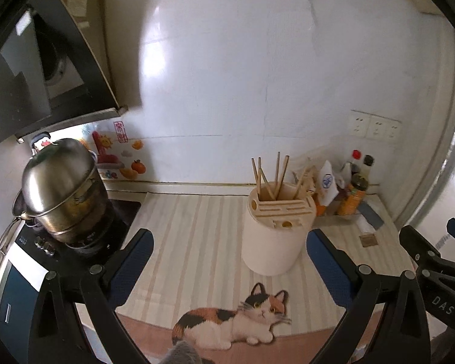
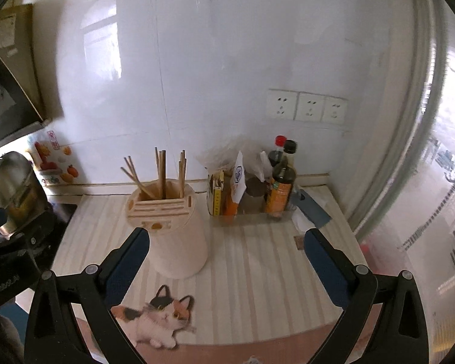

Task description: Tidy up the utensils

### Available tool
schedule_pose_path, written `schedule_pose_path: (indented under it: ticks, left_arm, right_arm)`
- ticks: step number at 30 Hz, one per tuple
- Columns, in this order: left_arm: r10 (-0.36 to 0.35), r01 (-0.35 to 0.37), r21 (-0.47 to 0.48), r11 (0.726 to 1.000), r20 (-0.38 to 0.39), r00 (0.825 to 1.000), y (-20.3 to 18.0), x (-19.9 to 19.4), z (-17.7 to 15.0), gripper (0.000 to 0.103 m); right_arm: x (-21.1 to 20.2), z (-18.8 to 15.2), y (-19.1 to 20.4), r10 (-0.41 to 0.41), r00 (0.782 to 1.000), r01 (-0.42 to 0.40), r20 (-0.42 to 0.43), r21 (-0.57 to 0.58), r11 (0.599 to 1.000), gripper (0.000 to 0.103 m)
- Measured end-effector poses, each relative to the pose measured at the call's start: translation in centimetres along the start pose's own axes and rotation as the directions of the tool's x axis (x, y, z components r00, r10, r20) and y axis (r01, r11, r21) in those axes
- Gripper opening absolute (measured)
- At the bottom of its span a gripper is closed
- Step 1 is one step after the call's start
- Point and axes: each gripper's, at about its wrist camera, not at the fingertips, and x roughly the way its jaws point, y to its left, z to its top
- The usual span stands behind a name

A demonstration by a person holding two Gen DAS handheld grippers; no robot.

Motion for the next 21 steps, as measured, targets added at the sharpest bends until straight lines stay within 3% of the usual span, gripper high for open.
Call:
schedule_pose_path:
  ticks: [6,12,21]
  left_arm:
    - [-0.029,0.028,0.025,0.999,0.029,0.999,0.9,-5.3,-1.9,0.103]
    - [-0.034,0.033,0.025,0.999,0.048,0.998,1.4,-8.2,-3.0,0.103]
    - [0.02,-0.02,0.016,1.0,0.012,1.0,1.3,-9.9,-3.1,0.103]
  right_arm:
    - [-6.5,-2.6,0.1,-0.025,0.999,0.024,0.038,0.032,0.999,0.103]
    - [-11.5,-4.2,0.1,-0.038,0.997,0.035,0.069,0.039,0.999,0.103]
    - [-14.0,-4.4,0.4,-0.021,0.996,0.018,0.083,0.031,0.999,0.103]
